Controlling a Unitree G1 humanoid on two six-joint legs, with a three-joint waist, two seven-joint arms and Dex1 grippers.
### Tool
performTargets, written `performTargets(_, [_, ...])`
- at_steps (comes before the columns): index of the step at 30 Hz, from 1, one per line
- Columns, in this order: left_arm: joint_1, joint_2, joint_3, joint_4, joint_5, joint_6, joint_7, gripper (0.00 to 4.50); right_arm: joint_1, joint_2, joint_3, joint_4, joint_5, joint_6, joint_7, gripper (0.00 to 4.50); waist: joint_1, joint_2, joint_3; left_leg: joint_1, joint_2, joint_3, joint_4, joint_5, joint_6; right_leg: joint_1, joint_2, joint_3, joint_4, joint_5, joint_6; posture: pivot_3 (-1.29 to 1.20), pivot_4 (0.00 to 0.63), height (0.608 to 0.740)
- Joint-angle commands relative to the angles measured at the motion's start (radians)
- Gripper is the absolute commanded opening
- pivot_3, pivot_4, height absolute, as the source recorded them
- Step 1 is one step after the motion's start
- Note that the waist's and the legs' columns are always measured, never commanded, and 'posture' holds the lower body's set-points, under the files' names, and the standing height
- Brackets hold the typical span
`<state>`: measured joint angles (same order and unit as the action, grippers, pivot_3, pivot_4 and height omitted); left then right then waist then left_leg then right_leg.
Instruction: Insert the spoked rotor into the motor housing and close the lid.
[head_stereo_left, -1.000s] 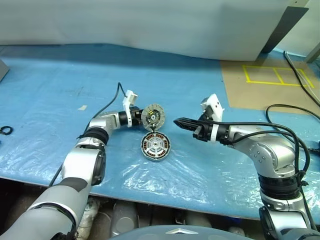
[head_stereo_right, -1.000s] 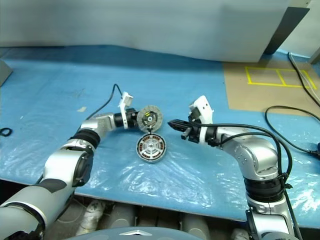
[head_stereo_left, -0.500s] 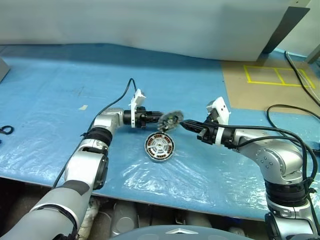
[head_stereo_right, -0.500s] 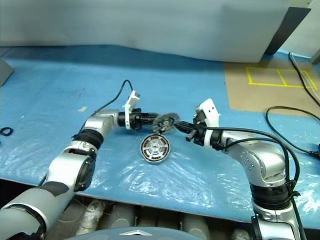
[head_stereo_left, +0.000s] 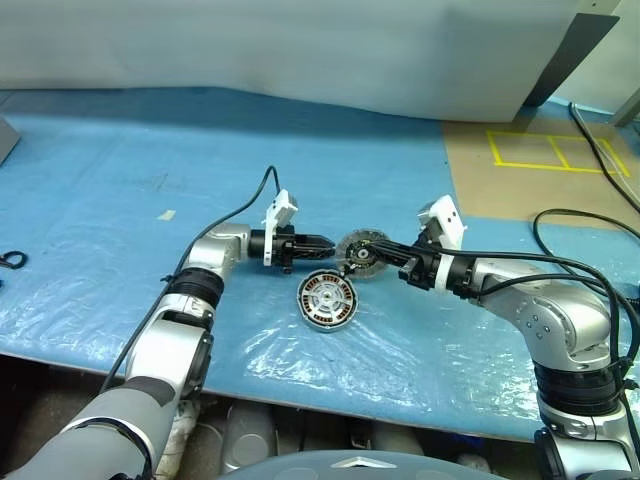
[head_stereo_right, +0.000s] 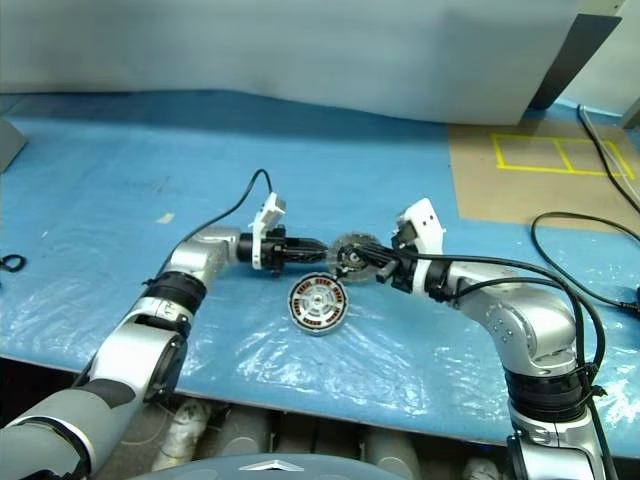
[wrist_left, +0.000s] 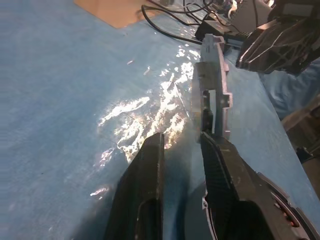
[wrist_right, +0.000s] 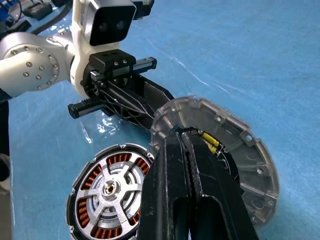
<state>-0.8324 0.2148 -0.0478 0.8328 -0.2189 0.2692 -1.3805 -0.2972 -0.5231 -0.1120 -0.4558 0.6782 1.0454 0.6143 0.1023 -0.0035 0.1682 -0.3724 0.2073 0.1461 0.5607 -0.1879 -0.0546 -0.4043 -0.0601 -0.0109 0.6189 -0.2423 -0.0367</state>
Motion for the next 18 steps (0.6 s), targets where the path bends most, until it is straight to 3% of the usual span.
performTargets(1, [-0.002,0.016,0.033,-0.017,-0.026,-0.001,0.032,1.20,0.000,-0.034,-0.054,-0.063,0.081,0.005,0.035,0.00,0.000,0.000,0.000,0.000,0.000,0.000,0.000,0.000,0.000,0.000,0.000,0.000,0.000,0.000,0.000,0.00,0.150,0.740])
performTargets(5, [0.012,0.026,0.044,-0.016,-0.023,-0.009,0.063,1.20,0.024,-0.108,-0.057,-0.069,0.094,0.005,0.069,0.00,0.001,0.000,0.000,0.000,0.000,0.000,0.000,0.000,0.000,0.000,0.000,0.000,0.000,0.000,0.000,0.00,0.150,0.740])
performTargets(9, [0.027,0.038,0.063,-0.073,-0.057,0.033,0.067,1.20,0.134,-0.258,0.013,-0.035,-0.052,-0.107,0.119,0.00,0.009,0.000,0.000,0.000,0.000,0.000,0.000,0.000,0.000,0.001,0.000,0.000,-0.001,0.000,0.000,0.00,0.150,0.740])
performTargets(13, [0.094,0.064,0.059,-0.229,-0.103,0.115,0.051,1.20,0.165,-0.219,-0.047,0.106,-0.090,-0.169,0.064,0.00,0.001,0.000,0.000,0.000,0.000,0.000,0.000,0.000,0.000,0.002,0.000,-0.001,-0.003,0.000,0.000,0.00,0.150,0.740])
performTargets(18, [0.195,0.114,0.054,-0.427,-0.159,0.227,0.066,1.20,0.165,-0.119,-0.025,0.192,-0.144,-0.234,-0.006,0.00,-0.008,0.000,0.001,0.001,0.001,0.000,0.000,0.000,0.000,0.001,0.000,0.000,-0.002,-0.001,-0.001,0.00,0.150,0.740])
